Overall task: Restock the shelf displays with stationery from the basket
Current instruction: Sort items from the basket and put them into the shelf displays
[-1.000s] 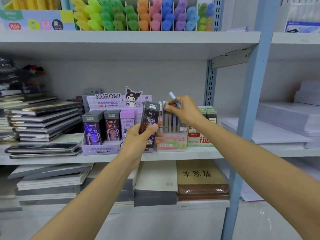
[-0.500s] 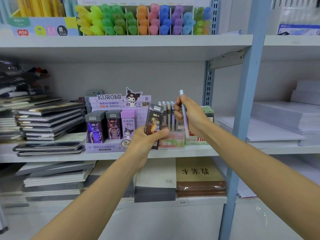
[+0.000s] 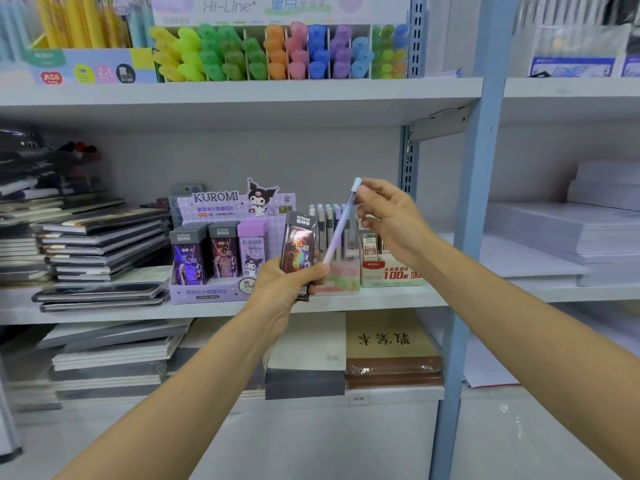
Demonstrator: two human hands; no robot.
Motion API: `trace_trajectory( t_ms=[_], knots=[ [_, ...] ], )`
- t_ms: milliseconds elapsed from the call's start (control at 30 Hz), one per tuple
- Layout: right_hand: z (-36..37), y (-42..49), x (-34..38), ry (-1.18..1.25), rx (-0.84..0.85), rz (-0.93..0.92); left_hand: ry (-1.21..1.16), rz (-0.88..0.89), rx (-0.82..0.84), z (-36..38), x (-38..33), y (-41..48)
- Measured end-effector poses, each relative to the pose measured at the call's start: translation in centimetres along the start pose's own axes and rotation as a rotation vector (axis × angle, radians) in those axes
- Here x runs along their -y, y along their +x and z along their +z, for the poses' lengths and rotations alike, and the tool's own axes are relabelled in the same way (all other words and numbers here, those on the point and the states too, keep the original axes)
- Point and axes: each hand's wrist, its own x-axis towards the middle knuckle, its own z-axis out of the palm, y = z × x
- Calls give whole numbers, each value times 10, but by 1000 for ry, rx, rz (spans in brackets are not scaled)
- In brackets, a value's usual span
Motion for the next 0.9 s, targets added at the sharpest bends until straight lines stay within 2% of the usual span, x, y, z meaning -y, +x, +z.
trace_trajectory(
  t_ms=[367, 533, 667, 900],
  knots=[
    [-11, 1, 2, -63, 24, -4, 150, 18, 9, -8, 4, 3],
    [-21, 16, 17, -15, -117, -118, 66, 69, -17, -13, 3, 8],
    [-23, 28, 15, -187, -184, -205, 62, 100, -69, -20, 2, 16],
    [-4, 41, -19, -440, -166, -146, 97, 110, -82, -20, 8, 26]
  ],
)
